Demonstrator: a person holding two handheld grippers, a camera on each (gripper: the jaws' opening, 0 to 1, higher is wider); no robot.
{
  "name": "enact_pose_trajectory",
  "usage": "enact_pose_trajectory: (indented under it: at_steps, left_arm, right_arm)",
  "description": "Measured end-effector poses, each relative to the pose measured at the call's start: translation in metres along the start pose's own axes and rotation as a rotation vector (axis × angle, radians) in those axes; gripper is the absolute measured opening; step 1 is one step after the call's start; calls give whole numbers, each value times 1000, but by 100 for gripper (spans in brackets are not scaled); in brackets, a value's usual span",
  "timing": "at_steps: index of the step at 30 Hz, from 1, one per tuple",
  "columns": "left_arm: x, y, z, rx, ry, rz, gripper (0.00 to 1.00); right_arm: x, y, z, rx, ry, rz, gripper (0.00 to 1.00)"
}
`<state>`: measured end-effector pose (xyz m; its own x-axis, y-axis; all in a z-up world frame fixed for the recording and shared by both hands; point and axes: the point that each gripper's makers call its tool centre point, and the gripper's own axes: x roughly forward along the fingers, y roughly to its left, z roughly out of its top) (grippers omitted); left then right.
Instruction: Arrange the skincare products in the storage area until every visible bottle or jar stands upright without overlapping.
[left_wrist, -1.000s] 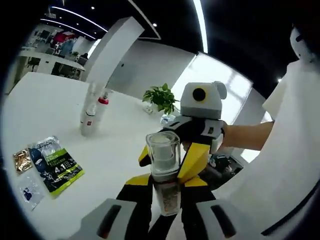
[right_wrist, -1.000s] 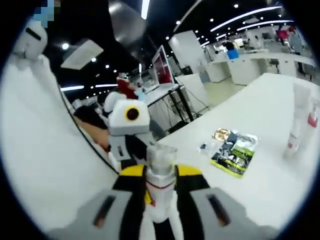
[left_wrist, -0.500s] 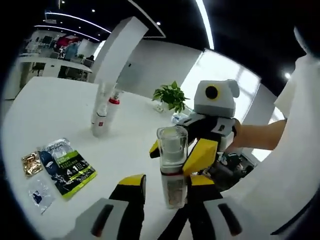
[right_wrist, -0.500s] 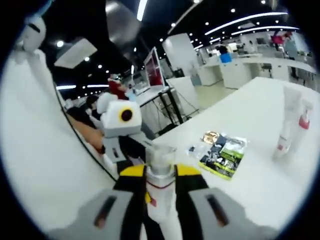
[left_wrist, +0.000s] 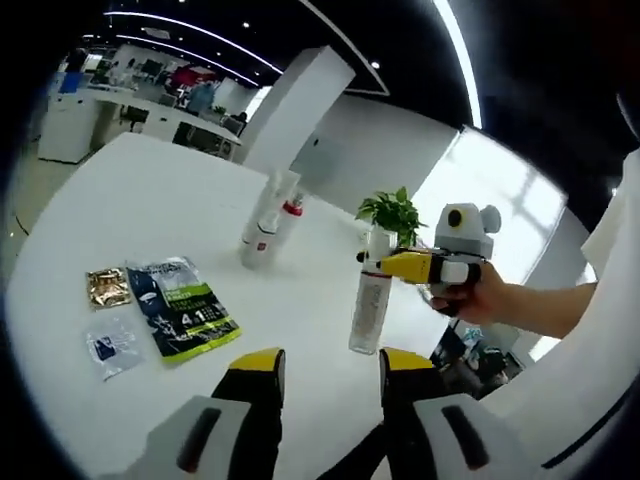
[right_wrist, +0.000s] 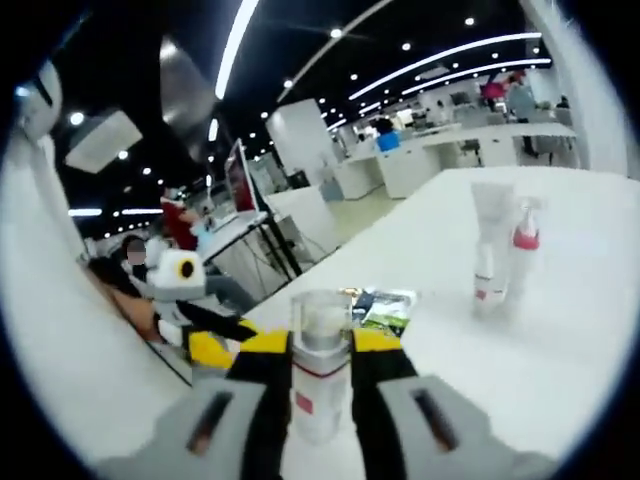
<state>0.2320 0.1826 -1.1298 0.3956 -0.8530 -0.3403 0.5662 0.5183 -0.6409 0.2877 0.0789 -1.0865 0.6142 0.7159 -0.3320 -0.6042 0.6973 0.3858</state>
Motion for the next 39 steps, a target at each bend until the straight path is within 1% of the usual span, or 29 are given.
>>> enact_pose_trajectory:
  at_steps: [1,3,4,5,8,11,12,13,16,20,23,27,28,32,35,36,38,39]
  left_arm:
    - [-1,2,-2,3,3,6,40]
    - [-2,7,-4,-7,10,38,40]
    - [-2,8,-4,-7,11,41,40]
    - [-2,8,-4,-8,15,49,40]
    - [-2,8,-1,-24,22,69,40]
    - [2,6,8,-29,21,87,40]
    - [4,5,12,-31,19,92,40]
    - [5,5,13,-32,18,94,40]
    - [13,0,29,-33,1,106,40]
    - [15,-3,39,-34,-14,114,40]
    - [14,-1,39,-40,-18,131,40]
    - [9,1,36,-50,-24,162,40]
    - [6,2,34,-65,-28,178,40]
    - [1,3,32,-97,-39,198,39]
    - [-1,1,30,-105,-31,206,39]
    - [-1,-2,31,-106,-32,208,39]
    - [-1,-4,33,-109,-36,207,39]
    - [2,-9,36,-109,-32,194,39]
  right_arm:
    - [-2,-4,1,5,-8,-10,19]
    - [-6,-15,2,17,-21,-33,19]
    - [-6,-16,3,17,-21,-35,19]
    - [-9,-24,4,15,-27,-54,19]
    - [-11,-32,8,18,-30,-64,19]
    - [-12,-41,15,2,-40,-81,19]
    - [-11,-49,17,-2,-44,-100,19]
    - [-11,-53,18,-6,-45,-107,19]
    - [-11,-68,22,-18,-48,-138,19]
    - [-10,-84,23,-24,-51,-162,19]
    - [-7,-98,23,-31,-48,-187,19]
    - [-1,-109,21,-39,-44,-196,20]
    - [1,-110,21,-40,-40,-195,20]
    - [7,-109,19,-66,-25,-187,20]
    - [10,-109,17,-76,-16,-184,20]
    - [11,-108,17,-76,-16,-186,20]
    - [10,-102,17,-114,2,-187,20]
    - [9,-99,18,-125,-7,-182,20]
